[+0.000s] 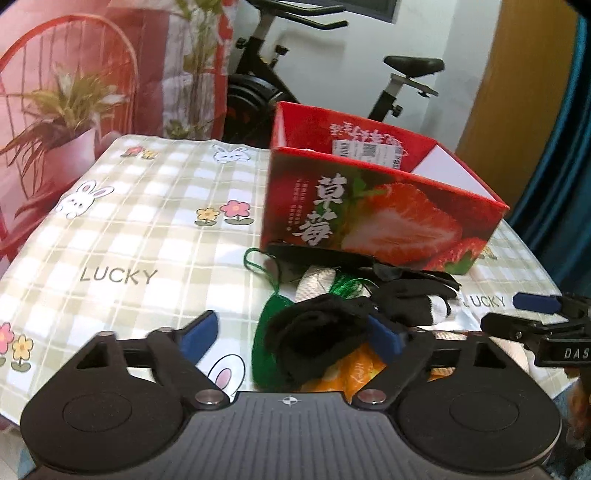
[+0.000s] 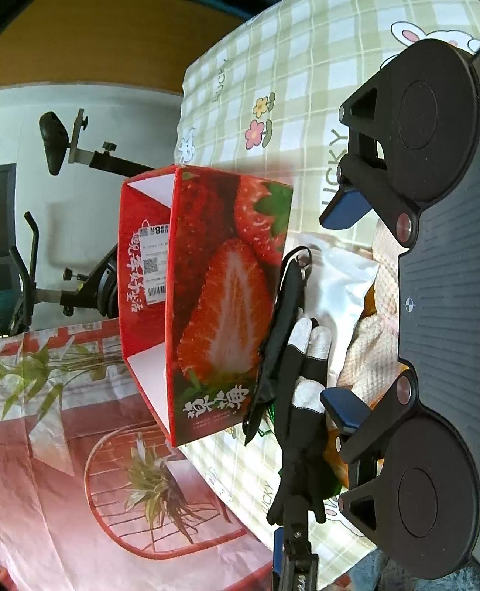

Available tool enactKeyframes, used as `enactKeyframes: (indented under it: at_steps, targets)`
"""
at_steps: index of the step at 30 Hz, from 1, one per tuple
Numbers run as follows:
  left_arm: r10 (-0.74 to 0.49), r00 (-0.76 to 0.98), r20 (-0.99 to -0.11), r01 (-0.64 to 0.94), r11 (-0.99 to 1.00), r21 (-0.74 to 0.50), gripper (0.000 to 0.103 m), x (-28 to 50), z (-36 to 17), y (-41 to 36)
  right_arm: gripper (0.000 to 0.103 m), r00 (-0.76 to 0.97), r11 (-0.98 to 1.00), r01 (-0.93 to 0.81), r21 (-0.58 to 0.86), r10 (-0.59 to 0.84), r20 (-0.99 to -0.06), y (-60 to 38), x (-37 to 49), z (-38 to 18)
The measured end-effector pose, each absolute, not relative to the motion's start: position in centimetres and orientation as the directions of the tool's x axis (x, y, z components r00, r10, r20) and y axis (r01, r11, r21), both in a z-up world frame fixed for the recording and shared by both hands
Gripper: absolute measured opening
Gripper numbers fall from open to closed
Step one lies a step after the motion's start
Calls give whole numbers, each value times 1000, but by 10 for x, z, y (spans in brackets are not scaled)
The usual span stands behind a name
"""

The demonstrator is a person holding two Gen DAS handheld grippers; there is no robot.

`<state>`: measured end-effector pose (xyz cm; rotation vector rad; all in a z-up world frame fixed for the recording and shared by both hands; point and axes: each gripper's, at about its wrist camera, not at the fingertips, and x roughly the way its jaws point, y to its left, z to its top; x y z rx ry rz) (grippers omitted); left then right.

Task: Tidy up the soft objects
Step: 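Move both tools back down toward the black gloves beside the box, then close the left and right grippers on the black white-tipped gloves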

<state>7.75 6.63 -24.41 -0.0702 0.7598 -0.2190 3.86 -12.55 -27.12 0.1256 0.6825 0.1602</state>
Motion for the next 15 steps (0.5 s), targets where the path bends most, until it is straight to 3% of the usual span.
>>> enactKeyframes:
  at_steps: [6, 15]
  targets:
    - [-258, 709, -656, 159, 965, -208, 52, 80, -244, 76, 81, 760, 975, -138, 175, 218, -613, -122, 46, -272]
    - [-292, 702, -649, 210, 956, -203, 51, 80, -244, 64, 80, 761, 960, -193, 201, 276, -587, -111, 69, -263]
